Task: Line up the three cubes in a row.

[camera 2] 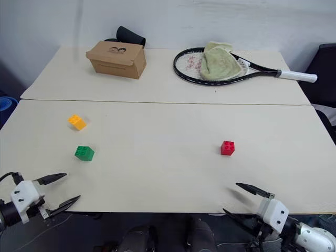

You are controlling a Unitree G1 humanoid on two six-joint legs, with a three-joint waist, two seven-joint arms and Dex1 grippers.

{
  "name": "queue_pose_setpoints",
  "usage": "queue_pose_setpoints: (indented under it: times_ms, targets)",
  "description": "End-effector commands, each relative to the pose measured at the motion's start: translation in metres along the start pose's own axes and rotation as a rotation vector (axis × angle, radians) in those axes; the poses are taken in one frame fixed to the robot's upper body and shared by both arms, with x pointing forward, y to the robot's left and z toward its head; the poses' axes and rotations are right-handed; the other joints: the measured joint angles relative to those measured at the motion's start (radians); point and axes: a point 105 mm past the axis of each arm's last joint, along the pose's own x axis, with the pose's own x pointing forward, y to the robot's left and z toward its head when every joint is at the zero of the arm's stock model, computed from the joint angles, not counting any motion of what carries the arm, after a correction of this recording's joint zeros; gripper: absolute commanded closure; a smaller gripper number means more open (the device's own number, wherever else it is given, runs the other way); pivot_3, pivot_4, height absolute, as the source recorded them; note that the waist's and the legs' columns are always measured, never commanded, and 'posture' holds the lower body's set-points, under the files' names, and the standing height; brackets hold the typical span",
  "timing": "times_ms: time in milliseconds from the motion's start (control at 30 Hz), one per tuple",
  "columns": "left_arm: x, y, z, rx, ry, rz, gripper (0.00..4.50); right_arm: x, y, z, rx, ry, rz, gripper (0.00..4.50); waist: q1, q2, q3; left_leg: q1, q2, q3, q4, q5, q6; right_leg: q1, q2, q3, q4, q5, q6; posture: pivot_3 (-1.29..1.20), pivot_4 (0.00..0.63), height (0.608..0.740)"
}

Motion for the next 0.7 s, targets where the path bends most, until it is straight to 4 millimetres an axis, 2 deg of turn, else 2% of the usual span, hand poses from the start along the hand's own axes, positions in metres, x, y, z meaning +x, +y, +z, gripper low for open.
queue_pose_setpoints:
  times_ms: [33,100,200,267,400,500,567,700]
  targets:
    - [0.0,0.0,0.01,0.0,-0.036,-0.024,0.01,0.001,0.002,0.008,-0.019,-0.028,-0.015,0.0,0.001,0.0,0.0,0.0,0.0,0.0,0.0,0.0,0.0,0.0,0.0,0.0,0.0,0.0,0.0,0.0,0.15,0.74]
    - [0.005,-0.003,0.018,-0.04,-0.066,-0.047,0.01,-0.001,-0.004,0.013,0.003,-0.045,-0.081,0.0,0.003,0.0,0.0,0.0,0.0,0.0,0.0,0.001,0.001,0.0,0.0,0.0,0.0,0.0,0.0,0.0,0.15,0.74]
    - [0.018,-0.017,0.039,-0.118,-0.13,-0.182,0.01,-0.016,-0.026,0.016,0.187,-0.07,-0.367,0.0,0.007,0.0,0.0,-0.001,0.0,-0.001,0.0,0.001,0.001,0.0,0.0,-0.001,0.001,0.0,0.0,0.0,0.15,0.74]
    - [0.029,-0.023,0.047,-0.107,-0.13,-0.244,0.01,-0.028,-0.028,0.011,0.29,-0.064,-0.519,0.0,0.014,0.001,-0.001,-0.001,0.0,-0.002,0.0,0.0,-0.001,0.0,-0.001,0.0,0.001,0.0,-0.001,0.0,0.15,0.74]
    - [0.056,-0.028,0.081,-0.061,-0.265,-0.287,0.01,-0.046,-0.028,0.0,0.333,-0.021,-0.768,0.0,0.017,0.003,-0.001,0.0,0.0,-0.002,-0.001,0.0,-0.005,0.0,-0.001,0.0,0.002,-0.001,-0.002,0.0,0.15,0.74]
    - [0.07,-0.045,0.105,-0.031,-0.349,-0.41,0.01,-0.03,-0.023,0.001,0.318,-0.037,-0.81,0.0,0.005,0.004,-0.002,0.0,0.0,-0.001,-0.001,0.0,-0.005,0.0,-0.001,0.001,0.003,-0.001,-0.002,0.0,0.15,0.74]
    - [0.075,-0.05,0.11,-0.031,-0.357,-0.455,0.01,-0.011,-0.025,0.013,0.297,-0.083,-0.789,0.0,-0.012,0.004,-0.002,0.0,0.0,0.0,-0.001,0.002,-0.004,0.0,0.0,0.002,0.004,-0.001,-0.002,0.0,0.15,0.74]
    - [0.08,-0.054,0.114,-0.017,-0.35,-0.505,0.01,0.025,-0.048,0.035,0.292,-0.158,-0.805,0.0,-0.03,0.005,-0.002,0.002,0.001,0.001,-0.001,0.005,-0.005,-0.002,0.001,0.002,0.008,-0.002,-0.003,0.0,0.15,0.74]
